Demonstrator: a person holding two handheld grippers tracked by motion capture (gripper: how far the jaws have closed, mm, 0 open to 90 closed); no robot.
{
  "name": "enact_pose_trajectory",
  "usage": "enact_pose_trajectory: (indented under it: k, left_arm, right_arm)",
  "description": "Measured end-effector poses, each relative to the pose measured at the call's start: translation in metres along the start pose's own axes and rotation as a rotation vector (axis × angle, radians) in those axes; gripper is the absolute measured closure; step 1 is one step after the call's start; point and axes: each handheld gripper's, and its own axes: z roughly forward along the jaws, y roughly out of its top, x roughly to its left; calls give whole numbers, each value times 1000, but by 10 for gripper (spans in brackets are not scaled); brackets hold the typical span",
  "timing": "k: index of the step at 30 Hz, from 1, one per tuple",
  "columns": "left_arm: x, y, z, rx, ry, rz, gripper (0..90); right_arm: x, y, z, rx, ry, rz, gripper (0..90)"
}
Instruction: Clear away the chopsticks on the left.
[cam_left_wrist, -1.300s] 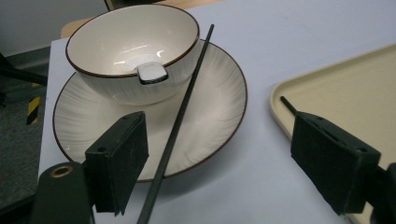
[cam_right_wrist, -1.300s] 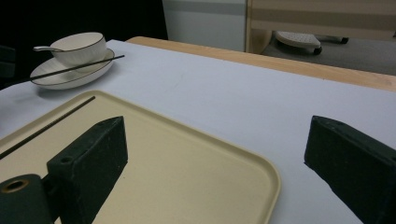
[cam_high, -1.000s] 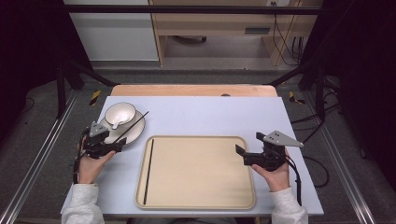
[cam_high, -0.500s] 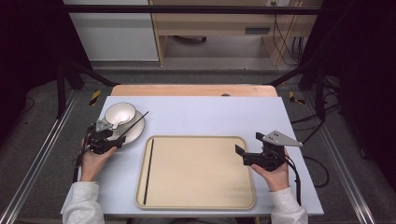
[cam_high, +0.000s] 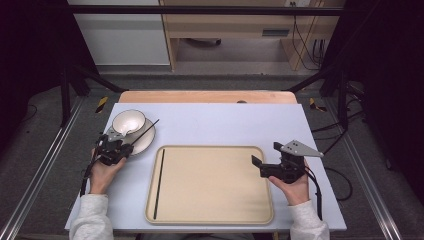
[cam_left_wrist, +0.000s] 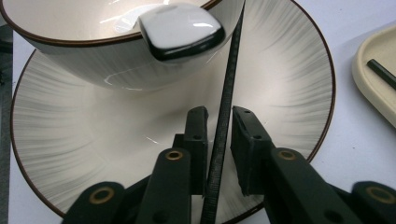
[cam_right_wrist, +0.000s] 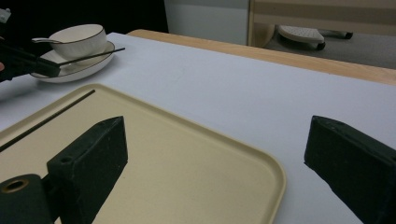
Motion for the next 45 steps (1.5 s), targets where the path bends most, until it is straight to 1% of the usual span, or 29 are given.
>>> enact_pose_trajectory:
  k: [5, 8, 9, 10, 16, 18, 20, 23, 25, 30, 34, 37, 39, 41, 43, 45]
  left_arm:
    - [-1, 0, -1, 1, -20, 0, 822]
    - [-3, 1, -1, 5, -32, 12, 847]
    - [-5, 1, -1, -2, -32, 12, 847]
    - [-5, 1, -2, 4, -32, 15, 849]
    - [-8, 2, -7, -16, -47, 0, 850]
    - [-11, 4, -9, -22, -44, 5, 850]
    - [-13, 6, -12, -38, -46, -3, 850]
    - [-15, 9, -19, -48, -43, -1, 850]
    - [-19, 10, -22, -66, -42, -9, 851]
    - [-29, 14, -29, -77, -32, -9, 851]
    - [-37, 17, -37, -101, -27, -17, 851]
    - [-42, 19, -46, -124, -26, -35, 851]
    - [-47, 19, -52, -140, -14, -47, 851]
    - [-51, 17, -59, -154, -9, -60, 851]
    - [-55, 16, -65, -164, -3, -61, 851]
    - [-61, 15, -70, -172, 4, -66, 851]
  right_arm:
    - [0, 0, 0, -1, 0, -1, 62]
    - [0, 0, 0, -1, 2, 2, 62]
    - [0, 0, 0, -1, 0, 1, 61]
    - [0, 0, 0, -1, -2, 1, 61]
    - [0, 0, -1, -3, -2, 1, 61]
    - [-1, 1, -2, -10, -1, 1, 61]
    - [-1, 1, -3, -12, -3, 4, 61]
    - [-2, 2, -4, -14, -5, 5, 61]
    - [-2, 2, -5, -17, -7, 6, 61]
    - [-3, 3, -6, -26, -11, 5, 62]
    - [-3, 3, -7, -27, -14, 9, 62]
    - [-3, 3, -8, -27, -14, 8, 62]
    - [-3, 3, -8, -27, -17, 14, 62]
    - [-4, 3, -9, -31, -15, 10, 62]
    - [-4, 3, -9, -27, -17, 17, 62]
    - [-4, 3, -8, -27, -17, 14, 62]
